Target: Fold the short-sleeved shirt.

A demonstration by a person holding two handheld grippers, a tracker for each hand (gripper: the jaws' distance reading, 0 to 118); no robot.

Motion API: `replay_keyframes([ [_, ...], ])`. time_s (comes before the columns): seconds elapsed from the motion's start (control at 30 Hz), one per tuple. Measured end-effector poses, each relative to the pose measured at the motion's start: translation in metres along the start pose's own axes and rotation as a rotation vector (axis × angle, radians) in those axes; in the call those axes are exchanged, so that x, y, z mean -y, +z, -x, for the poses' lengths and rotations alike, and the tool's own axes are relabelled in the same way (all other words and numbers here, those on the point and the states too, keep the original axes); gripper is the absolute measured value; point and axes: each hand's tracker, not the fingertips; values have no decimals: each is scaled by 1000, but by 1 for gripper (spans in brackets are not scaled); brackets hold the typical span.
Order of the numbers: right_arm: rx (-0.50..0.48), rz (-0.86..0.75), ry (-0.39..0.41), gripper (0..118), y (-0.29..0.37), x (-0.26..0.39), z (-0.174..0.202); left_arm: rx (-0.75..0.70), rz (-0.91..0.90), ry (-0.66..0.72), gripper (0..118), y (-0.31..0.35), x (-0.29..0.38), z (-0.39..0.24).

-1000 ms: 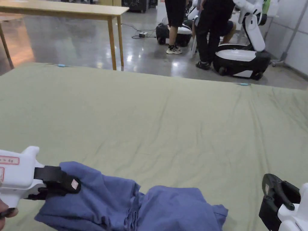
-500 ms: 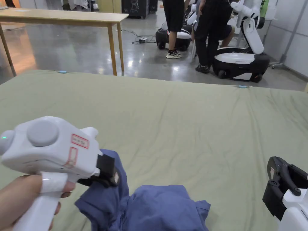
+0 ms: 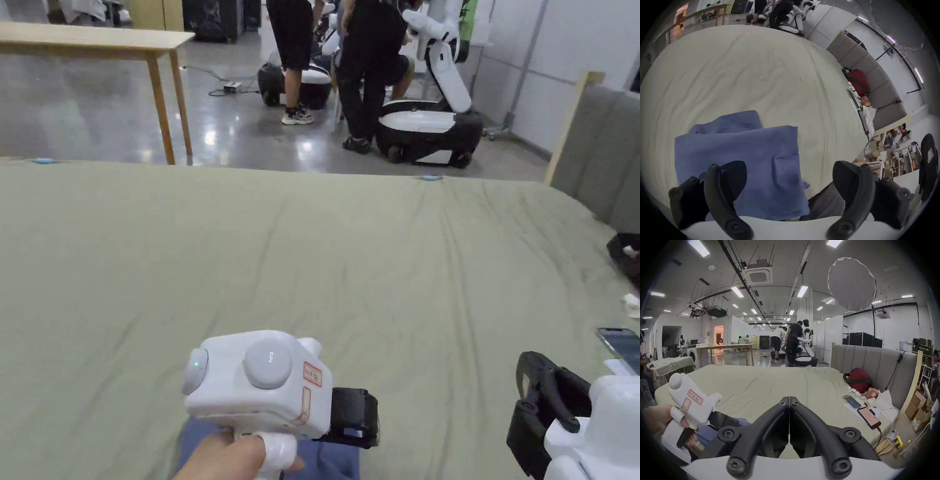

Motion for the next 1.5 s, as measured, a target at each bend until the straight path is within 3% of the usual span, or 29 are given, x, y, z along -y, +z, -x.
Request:
replay_keyframes([
  [0.07, 8, 6, -3, 1, 0, 2, -5, 7, -13, 12, 107, 11, 3, 2],
  [0.1, 13, 8, -6, 1, 0, 3, -6, 44, -47, 23, 100, 22, 5, 5],
  [0.17, 18, 10, -18, 1, -2, 6, -8, 108, -126, 42, 58, 46, 7, 21],
  [0.2, 17, 17, -27, 1, -4, 8, -8, 148, -185, 70, 29, 56, 11, 29],
  [0.23, 13, 24, -34, 1, -6, 10, -7, 180, -221, 91, 29, 62, 15, 37],
  [0.33, 3, 50, -47, 1, -12, 17, -4, 269, -205, 114, 9, 61, 25, 58],
  [0.47, -12, 84, -54, 1, -15, 25, 2, 394, -132, 159, 9, 19, 37, 71],
  [0.6, -9, 101, -35, 1, -14, 27, 2, 391, -46, 169, 9, -32, 56, 77],
  [0.63, -8, 105, -35, 1, -14, 28, 2, 396, 13, 233, 9, -41, 62, 77],
  [0.77, -20, 132, -24, 1, -17, 30, 2, 432, -12, 271, 8, -32, 63, 84],
  [0.9, -136, 180, -29, 1, -30, 32, 18, 402, -74, 189, 9, 8, 57, 88],
  [0.97, -263, 237, -49, 1, -44, 33, 30, 394, -93, 197, 9, 31, 57, 97],
  [1.03, -436, 336, -126, 1, -66, 38, 42, 362, -149, 175, 9, 56, 60, 109],
  [1.2, -882, 611, -406, 1, -134, 67, 67, 268, -204, 169, 9, 101, 66, 148],
  [1.27, -967, 692, -475, 1, -159, 84, 69, 235, -216, 173, 9, 107, 67, 163],
  [1.33, -1027, 789, -609, 1, -185, 106, 65, 210, -211, 177, 9, 108, 64, 179],
  [1.5, -1027, 973, -794, 1, -226, 160, 47, 201, -195, 190, 9, 103, 57, 209],
])
